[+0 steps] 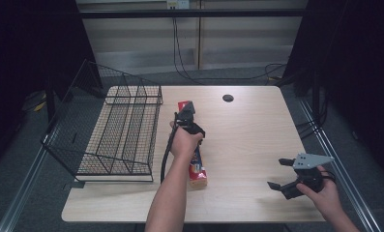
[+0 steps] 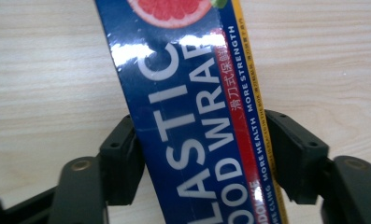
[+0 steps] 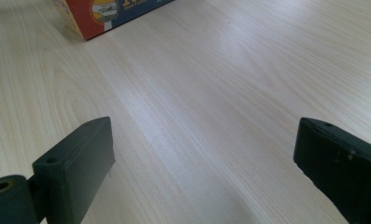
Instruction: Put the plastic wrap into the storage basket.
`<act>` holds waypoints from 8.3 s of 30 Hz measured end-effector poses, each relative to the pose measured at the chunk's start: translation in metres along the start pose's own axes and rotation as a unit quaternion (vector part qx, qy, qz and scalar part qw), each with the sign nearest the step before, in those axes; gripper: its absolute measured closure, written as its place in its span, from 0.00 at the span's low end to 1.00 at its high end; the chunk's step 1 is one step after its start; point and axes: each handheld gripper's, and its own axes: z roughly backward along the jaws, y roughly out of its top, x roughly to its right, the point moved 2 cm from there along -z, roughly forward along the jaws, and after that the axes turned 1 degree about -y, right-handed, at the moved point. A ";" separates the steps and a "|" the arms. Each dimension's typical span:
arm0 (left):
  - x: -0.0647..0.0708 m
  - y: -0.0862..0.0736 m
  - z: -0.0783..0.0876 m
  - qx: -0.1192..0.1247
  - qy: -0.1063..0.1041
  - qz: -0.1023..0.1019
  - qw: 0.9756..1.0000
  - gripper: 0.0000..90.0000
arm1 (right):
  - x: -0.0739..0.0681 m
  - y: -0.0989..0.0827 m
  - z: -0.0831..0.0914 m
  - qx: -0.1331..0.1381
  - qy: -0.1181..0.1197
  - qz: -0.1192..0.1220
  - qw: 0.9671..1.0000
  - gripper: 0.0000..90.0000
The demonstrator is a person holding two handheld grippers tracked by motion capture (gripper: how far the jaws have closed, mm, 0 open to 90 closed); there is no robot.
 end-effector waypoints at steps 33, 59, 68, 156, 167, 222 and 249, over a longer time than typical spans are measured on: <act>-0.003 -0.004 0.059 -0.060 0.013 -0.041 0.997 0.49 | 0.003 0.001 0.001 0.009 -0.004 -0.004 1.000 0.05; -0.017 0.000 0.123 -0.063 0.014 -0.035 0.997 0.49 | 0.004 0.002 0.001 0.012 0.000 -0.006 1.000 0.05; -0.020 0.002 0.140 -0.056 0.019 -0.029 0.998 0.49 | 0.005 0.002 0.002 0.014 -0.007 -0.008 1.000 0.05; -0.093 -0.005 0.243 -0.020 0.057 0.029 0.998 0.49 | 0.001 0.004 -0.002 0.011 0.002 0.003 1.000 0.05; -0.111 -0.008 0.248 -0.014 0.060 0.043 0.997 0.49 | 0.001 0.003 -0.002 0.009 0.000 0.001 1.000 0.05; -0.176 -0.018 0.266 0.005 0.077 0.099 0.992 0.49 | 0.000 0.004 -0.004 0.008 0.007 0.003 1.000 0.05; -0.209 -0.019 0.238 -0.002 0.082 0.126 0.989 0.49 | 0.001 0.003 -0.007 0.002 0.006 0.003 1.000 0.05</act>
